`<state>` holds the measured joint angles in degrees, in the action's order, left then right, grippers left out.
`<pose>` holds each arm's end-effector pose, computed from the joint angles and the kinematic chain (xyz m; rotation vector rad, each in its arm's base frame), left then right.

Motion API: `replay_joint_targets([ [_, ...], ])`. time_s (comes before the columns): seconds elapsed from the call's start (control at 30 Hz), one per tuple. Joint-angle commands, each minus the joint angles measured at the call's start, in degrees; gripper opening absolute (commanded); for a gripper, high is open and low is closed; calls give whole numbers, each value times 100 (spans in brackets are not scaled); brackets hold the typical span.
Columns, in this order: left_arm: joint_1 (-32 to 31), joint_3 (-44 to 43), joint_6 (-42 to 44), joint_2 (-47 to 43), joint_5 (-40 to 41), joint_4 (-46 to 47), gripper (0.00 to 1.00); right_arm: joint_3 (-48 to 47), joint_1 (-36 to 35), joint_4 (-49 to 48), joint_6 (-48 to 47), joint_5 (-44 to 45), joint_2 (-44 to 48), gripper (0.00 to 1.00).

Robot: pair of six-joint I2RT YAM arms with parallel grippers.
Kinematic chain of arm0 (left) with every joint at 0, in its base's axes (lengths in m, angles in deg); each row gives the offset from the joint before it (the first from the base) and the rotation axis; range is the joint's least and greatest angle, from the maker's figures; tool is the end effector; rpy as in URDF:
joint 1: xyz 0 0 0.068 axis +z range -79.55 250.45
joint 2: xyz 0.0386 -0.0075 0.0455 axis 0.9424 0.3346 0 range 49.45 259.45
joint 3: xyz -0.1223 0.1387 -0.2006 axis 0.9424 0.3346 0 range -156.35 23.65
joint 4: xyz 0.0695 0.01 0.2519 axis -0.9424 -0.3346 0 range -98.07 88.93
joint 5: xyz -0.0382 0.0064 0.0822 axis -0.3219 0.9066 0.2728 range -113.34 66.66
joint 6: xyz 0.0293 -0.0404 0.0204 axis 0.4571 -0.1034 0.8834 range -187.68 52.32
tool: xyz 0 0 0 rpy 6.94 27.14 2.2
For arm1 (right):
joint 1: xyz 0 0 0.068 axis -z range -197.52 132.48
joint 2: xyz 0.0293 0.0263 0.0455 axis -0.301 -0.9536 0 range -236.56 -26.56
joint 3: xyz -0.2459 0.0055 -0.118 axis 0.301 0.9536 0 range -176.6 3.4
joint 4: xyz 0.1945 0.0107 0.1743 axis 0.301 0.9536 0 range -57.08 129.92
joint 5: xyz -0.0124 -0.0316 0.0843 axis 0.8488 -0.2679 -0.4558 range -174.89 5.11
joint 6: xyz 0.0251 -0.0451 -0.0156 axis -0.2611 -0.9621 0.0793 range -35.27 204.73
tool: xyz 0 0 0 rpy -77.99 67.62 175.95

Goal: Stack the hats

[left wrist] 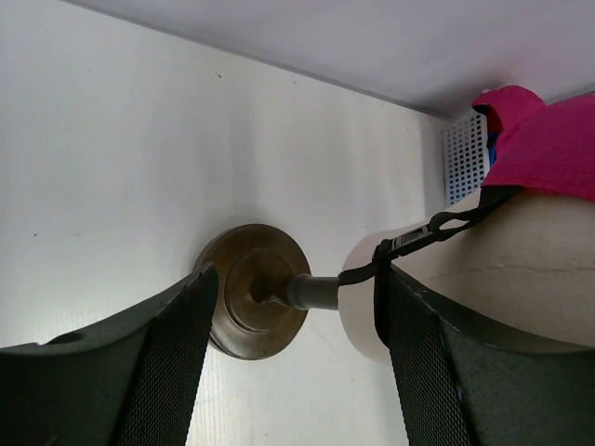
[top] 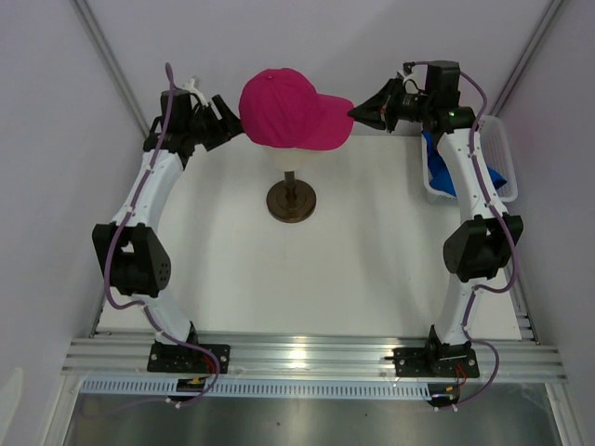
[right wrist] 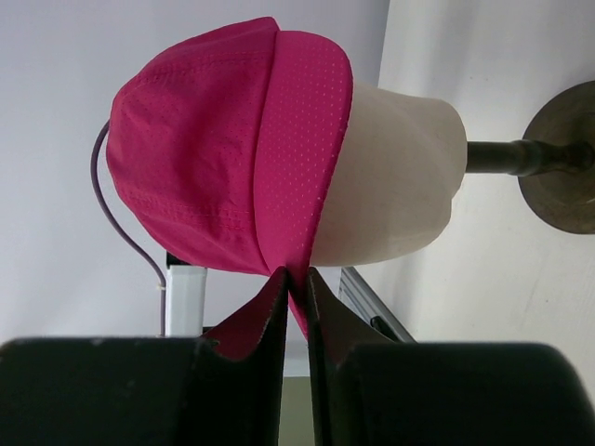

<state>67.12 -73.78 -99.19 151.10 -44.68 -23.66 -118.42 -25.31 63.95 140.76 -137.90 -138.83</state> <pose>0.4162 -0.0372 0.3656 -0.2718 2.0713 -0.7552 0.4325 0.0879 0.4227 0.2003 2.1365 1.5920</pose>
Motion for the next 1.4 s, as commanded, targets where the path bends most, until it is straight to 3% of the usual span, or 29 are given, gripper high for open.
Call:
replay_joint_targets([
  [0.0, -115, -40, 329, 66, 543, -448, 72, -369, -56, -167, 92, 19, -111, 16],
  [0.2, -133, 715, 259, -4, 509, -106, 71, -483, -82, -255, 215, 2, -208, 18],
  [0.57, -133, 892, 294, -294, 254, 237, 73, -465, -65, -395, 329, -7, -199, 24],
  [0.63, -133, 901, 321, -417, 245, 229, 73, -474, -47, -527, 382, -33, -190, 28],
  [0.73, -133, 980, 329, -540, 262, 237, 73, -483, 14, -746, 531, -112, -173, 54],
  [0.87, -133, 1120, 338, -567, 289, 264, 73, -492, 164, -861, 584, -121, -67, 67],
  [1.07, -133, 1366, 277, -558, 253, 404, 73, -221, 331, -659, 304, -122, 231, 75],
  [1.37, -141, 1630, 224, -505, 288, 510, 72, 431, 235, -651, 66, -8, 495, 76],
])
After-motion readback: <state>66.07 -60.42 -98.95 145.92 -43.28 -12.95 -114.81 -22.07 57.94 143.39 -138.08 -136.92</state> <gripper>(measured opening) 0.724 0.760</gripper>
